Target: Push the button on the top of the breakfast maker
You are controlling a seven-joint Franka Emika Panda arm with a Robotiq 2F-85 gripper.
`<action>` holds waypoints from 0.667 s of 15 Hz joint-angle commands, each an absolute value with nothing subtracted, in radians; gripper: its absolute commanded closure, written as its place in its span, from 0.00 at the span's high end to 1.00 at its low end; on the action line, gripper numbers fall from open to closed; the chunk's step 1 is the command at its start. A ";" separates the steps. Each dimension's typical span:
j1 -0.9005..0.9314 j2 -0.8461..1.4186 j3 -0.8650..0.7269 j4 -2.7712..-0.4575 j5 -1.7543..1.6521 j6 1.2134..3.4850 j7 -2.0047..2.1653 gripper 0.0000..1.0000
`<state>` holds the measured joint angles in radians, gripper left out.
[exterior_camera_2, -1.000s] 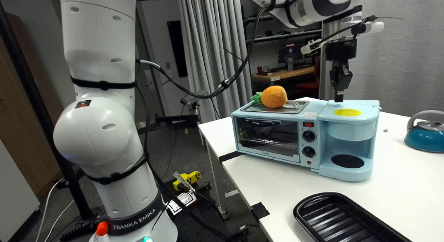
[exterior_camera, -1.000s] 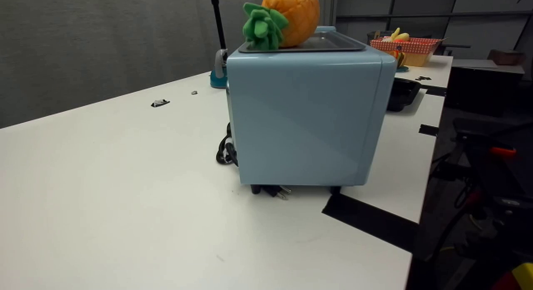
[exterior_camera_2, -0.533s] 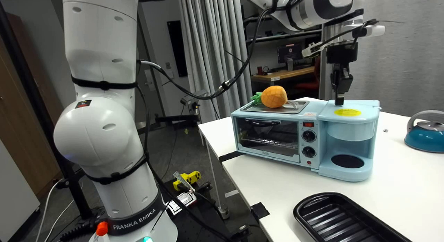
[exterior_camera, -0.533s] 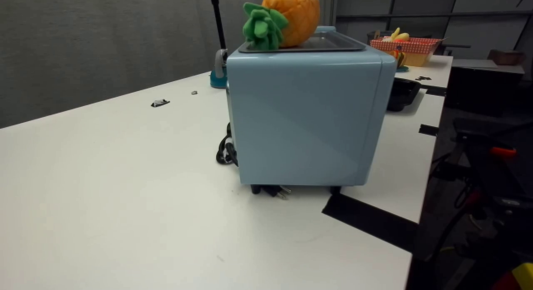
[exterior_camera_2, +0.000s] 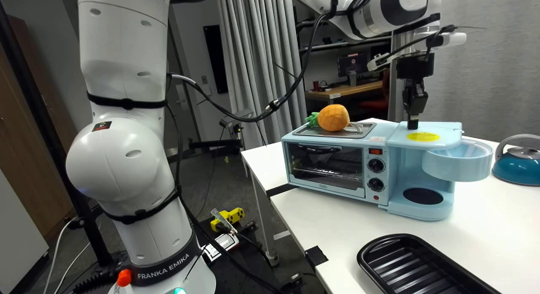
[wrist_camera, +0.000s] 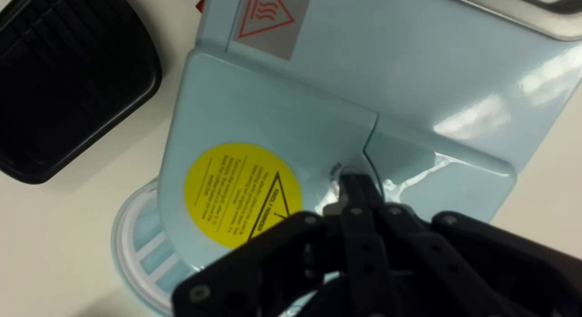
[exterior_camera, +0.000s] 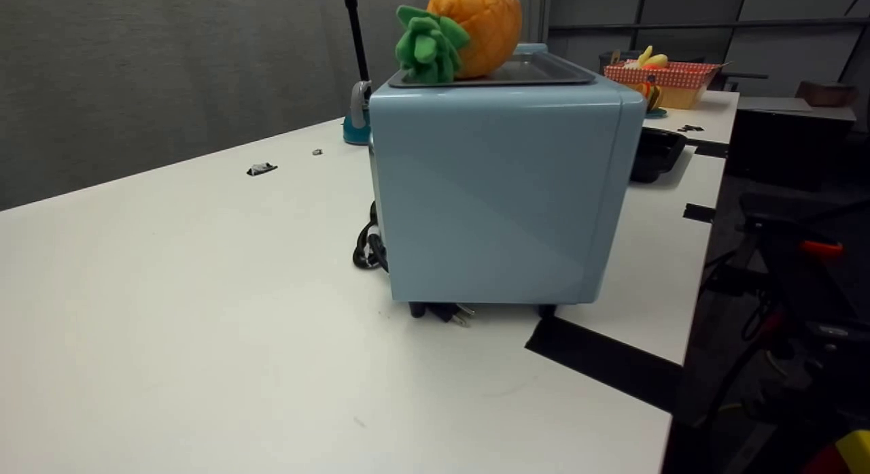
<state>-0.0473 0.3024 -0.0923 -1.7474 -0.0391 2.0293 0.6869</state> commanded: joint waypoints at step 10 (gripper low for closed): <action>-0.035 0.187 -0.111 -1.930 -0.064 2.108 0.683 0.00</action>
<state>-0.0467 0.2778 -0.0935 -1.7842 -0.0401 2.0620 0.6916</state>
